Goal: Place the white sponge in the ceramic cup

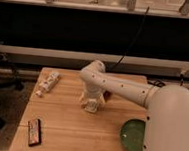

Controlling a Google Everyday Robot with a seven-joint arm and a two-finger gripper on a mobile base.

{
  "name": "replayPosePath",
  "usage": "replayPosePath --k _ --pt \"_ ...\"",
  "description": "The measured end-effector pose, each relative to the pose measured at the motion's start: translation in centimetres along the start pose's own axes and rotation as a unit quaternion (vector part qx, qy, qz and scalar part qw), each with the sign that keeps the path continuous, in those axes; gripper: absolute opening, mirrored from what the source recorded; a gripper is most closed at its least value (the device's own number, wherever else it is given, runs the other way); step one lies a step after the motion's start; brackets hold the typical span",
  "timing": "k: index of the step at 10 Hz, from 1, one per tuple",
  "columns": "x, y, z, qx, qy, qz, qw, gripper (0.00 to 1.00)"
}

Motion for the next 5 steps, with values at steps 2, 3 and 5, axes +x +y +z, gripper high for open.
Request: replayPosePath --k 2,3,5 --pt "-0.2 -0.3 0.9 -0.011 -0.013 -0.003 0.9998 0.78" --pt "-0.3 -0.3 1.3 -0.015 -0.020 -0.005 0.9997 0.69" --pt "-0.4 -0.5 1.7 -0.020 -0.029 -0.007 0.9994 0.49"
